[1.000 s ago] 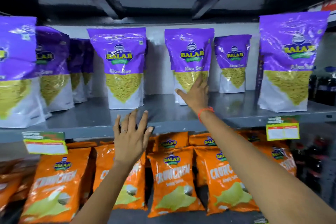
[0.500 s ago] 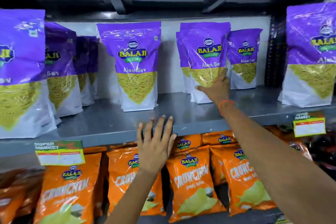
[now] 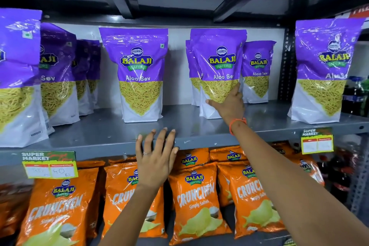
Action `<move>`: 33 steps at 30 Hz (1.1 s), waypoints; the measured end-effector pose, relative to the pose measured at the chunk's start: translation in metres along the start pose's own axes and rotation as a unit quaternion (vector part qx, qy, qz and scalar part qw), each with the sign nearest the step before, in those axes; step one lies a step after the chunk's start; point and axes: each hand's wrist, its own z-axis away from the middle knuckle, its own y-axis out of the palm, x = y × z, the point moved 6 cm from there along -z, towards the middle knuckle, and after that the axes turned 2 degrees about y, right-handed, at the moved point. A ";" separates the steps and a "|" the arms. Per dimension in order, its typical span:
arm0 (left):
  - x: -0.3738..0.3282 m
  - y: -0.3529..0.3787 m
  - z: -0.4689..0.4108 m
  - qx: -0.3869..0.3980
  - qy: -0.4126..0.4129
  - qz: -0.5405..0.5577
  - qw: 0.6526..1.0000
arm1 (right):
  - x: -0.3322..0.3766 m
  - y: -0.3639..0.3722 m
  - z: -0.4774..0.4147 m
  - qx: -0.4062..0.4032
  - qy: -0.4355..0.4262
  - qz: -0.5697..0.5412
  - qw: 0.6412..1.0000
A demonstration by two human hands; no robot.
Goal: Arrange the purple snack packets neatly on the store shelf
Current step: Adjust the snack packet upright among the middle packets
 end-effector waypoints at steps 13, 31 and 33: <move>-0.002 -0.011 -0.003 0.038 -0.019 0.014 0.999 | -0.010 -0.053 0.036 -0.016 -0.014 0.024 0.999; -0.003 -0.013 -0.004 0.074 -0.034 0.022 0.996 | -0.012 -0.082 0.061 -0.023 -0.006 0.005 1.000; -0.004 -0.014 -0.004 0.073 -0.034 0.022 0.997 | -0.013 -0.085 0.062 -0.026 -0.006 0.005 1.000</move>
